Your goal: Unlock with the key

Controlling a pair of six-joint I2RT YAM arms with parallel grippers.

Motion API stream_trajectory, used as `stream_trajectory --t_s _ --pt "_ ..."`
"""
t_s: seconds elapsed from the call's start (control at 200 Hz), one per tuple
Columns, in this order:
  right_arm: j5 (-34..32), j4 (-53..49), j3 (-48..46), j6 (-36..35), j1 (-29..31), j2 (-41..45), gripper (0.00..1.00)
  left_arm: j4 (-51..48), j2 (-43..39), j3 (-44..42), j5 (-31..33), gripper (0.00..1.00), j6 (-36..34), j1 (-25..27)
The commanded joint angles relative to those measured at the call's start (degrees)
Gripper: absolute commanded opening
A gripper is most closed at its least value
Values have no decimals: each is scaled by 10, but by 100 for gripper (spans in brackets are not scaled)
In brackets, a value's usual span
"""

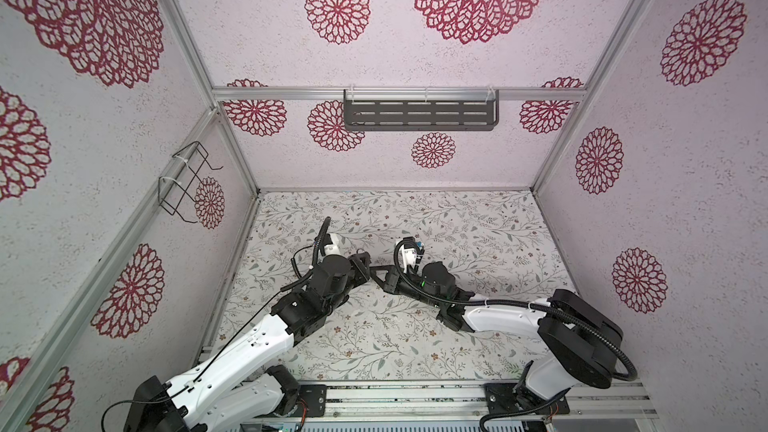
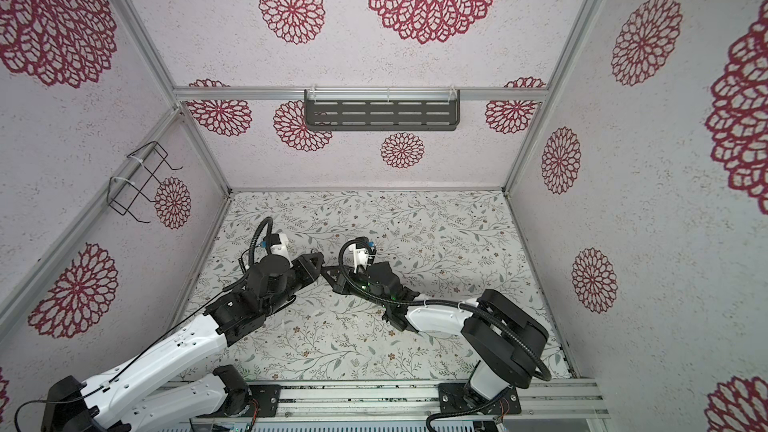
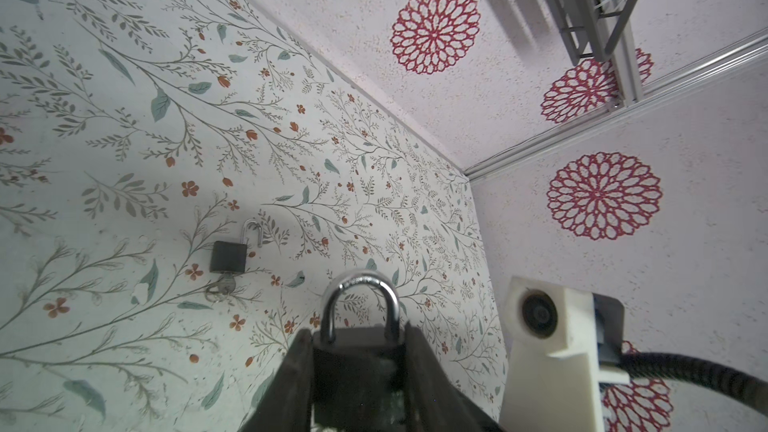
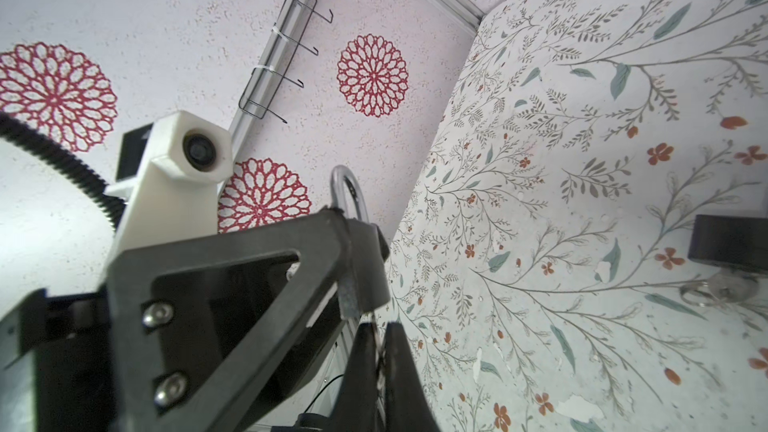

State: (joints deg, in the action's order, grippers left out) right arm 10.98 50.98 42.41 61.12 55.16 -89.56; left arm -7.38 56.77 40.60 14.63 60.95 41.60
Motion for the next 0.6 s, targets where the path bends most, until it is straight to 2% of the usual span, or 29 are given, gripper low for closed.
stream_trajectory --t_s 0.0,0.405,0.595 --pt "32 92 27 27 1 35 0 78 -9 -19 -104 0 8 -3" --pt "44 159 47 79 2 55 0 125 -29 -34 -162 0 -4 -17" --pt "32 121 47 39 6 68 0 152 -28 -41 -168 0 -1 -19"
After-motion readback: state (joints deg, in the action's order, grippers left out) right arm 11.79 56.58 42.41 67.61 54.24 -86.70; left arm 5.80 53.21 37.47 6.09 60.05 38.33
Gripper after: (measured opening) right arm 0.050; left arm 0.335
